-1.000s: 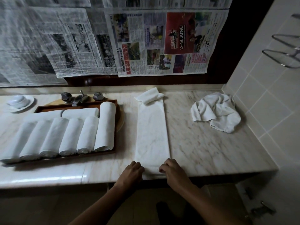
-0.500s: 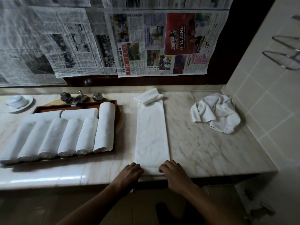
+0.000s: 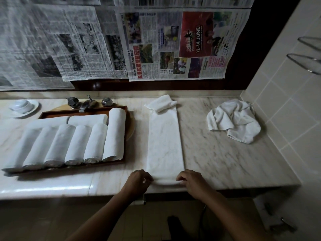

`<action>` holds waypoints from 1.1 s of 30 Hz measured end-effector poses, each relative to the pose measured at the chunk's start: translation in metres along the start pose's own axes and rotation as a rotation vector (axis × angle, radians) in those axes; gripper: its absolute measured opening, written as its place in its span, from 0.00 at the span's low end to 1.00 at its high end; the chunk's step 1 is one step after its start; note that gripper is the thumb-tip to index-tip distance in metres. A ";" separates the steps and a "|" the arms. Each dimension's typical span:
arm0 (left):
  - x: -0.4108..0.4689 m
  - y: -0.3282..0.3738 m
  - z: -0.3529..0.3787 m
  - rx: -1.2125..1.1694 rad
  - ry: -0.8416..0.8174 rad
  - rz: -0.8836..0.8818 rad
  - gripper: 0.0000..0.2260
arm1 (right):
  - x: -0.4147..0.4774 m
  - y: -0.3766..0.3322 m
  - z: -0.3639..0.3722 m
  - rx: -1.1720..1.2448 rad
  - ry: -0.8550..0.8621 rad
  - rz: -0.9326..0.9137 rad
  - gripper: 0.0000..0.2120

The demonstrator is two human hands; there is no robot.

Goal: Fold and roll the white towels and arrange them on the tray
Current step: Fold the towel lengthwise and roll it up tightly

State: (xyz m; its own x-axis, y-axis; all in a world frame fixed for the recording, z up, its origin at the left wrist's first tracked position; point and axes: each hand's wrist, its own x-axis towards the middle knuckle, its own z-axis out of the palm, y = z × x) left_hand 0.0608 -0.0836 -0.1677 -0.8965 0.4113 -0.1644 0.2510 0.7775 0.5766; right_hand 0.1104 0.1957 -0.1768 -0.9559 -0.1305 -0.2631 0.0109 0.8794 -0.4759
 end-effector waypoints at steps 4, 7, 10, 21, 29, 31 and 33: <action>0.007 0.001 -0.004 -0.067 -0.030 -0.115 0.07 | 0.003 -0.002 -0.007 0.088 0.004 0.028 0.13; 0.013 0.000 -0.007 -0.160 -0.040 -0.216 0.05 | 0.007 -0.002 -0.008 0.165 0.026 0.056 0.11; 0.016 0.000 -0.008 -0.261 -0.023 -0.332 0.02 | 0.010 0.000 -0.006 0.245 0.052 0.105 0.11; 0.013 0.003 0.003 -0.079 0.155 -0.133 0.09 | 0.013 -0.004 -0.003 0.142 0.145 0.030 0.11; 0.005 -0.003 0.030 0.243 0.209 0.254 0.14 | 0.003 -0.013 0.009 -0.058 0.149 -0.076 0.13; 0.000 -0.005 0.029 0.248 0.207 0.292 0.12 | -0.002 -0.011 0.012 -0.086 0.183 -0.129 0.12; -0.002 -0.005 0.027 0.244 0.195 0.306 0.16 | -0.005 -0.011 0.013 -0.135 0.192 -0.163 0.13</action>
State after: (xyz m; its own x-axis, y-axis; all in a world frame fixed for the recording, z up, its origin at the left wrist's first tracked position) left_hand 0.0713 -0.0756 -0.1913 -0.8138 0.5607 0.1527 0.5736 0.7329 0.3658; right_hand 0.1188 0.1808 -0.1811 -0.9802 -0.1970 -0.0224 -0.1739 0.9088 -0.3793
